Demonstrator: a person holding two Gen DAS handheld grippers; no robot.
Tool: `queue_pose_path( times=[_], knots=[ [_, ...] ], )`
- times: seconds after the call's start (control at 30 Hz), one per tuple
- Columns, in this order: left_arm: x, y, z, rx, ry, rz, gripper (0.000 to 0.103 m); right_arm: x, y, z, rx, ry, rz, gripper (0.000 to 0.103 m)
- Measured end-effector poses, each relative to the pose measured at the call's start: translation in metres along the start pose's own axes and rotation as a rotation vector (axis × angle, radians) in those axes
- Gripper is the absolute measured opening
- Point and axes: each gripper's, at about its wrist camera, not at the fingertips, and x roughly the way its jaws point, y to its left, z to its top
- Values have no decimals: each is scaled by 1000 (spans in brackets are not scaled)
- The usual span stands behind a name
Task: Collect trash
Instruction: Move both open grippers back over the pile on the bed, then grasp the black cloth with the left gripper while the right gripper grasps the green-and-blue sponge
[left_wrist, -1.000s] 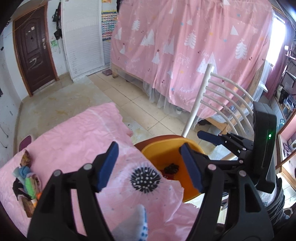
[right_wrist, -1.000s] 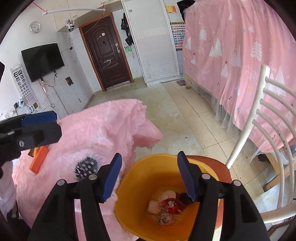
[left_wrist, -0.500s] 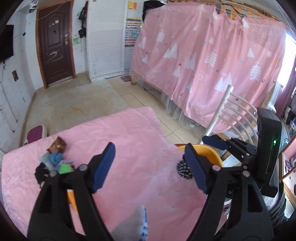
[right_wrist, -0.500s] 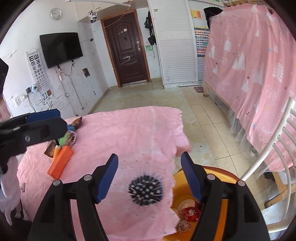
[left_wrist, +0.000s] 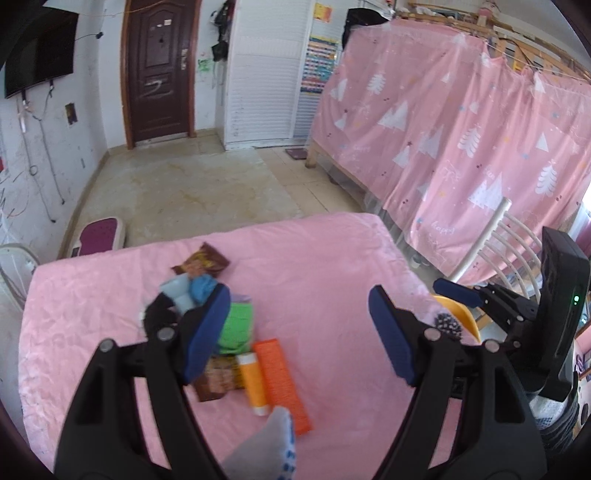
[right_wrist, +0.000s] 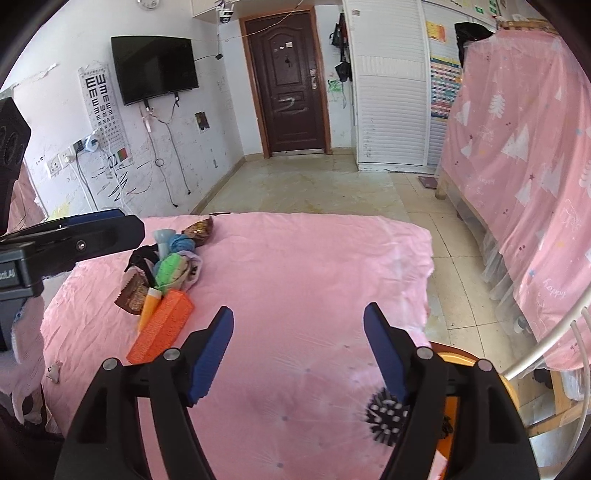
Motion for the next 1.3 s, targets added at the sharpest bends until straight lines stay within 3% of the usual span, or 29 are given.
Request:
queue_pose_path(
  times=[0.37,0.67,0.97,1.3],
  knots=[
    [6,68,-3,-128,24,89,75,26,50,8,-72,53,74,66],
    [29,108,-16,-225,105,135,75,49,82,17,-127,86,97,68],
    [47,125,-23,-265,162,107,73,69,97,28,-170,109,113,68],
    [68,136,-33,-329,244,5,50,90,105,38,-193,135,118,68]
  ],
)
